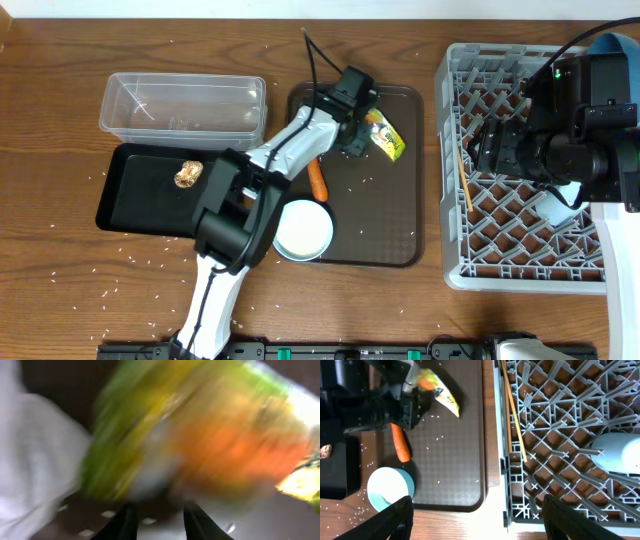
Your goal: Sort waste into correct bins and load items into the dishwasher rack
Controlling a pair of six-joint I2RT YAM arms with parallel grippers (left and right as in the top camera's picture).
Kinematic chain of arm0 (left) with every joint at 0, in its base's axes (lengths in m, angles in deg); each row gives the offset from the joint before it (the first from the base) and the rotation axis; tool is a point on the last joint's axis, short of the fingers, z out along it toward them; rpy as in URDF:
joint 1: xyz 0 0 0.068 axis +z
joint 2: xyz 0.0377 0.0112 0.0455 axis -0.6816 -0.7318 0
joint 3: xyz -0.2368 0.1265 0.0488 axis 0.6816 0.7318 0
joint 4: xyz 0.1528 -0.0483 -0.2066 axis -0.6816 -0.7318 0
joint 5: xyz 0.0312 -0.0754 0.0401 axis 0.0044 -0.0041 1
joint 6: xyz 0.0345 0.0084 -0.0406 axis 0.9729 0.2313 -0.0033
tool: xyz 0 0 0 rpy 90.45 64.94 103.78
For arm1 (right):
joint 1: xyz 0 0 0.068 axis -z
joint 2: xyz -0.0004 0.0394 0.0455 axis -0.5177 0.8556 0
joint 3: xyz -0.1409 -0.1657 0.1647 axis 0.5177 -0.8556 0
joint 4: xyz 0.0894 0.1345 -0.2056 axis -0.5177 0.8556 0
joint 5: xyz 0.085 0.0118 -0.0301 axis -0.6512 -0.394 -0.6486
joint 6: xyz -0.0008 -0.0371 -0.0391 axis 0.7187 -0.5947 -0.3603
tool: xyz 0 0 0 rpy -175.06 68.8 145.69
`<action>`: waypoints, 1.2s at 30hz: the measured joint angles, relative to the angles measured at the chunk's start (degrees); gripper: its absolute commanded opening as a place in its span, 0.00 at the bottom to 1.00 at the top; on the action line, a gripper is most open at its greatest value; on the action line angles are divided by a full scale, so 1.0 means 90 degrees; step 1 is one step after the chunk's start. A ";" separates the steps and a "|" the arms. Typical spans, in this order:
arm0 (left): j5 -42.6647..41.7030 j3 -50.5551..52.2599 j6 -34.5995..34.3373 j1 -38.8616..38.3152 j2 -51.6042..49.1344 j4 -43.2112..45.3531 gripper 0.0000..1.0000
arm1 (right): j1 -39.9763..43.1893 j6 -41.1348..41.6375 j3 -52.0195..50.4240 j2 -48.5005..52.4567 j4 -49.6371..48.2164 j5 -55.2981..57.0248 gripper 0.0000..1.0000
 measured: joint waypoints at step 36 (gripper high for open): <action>-0.0452 0.0061 -0.1358 -0.0483 -0.0413 0.1846 0.07 | 0.0000 0.0000 0.0000 0.0000 0.0012 -0.0002 0.77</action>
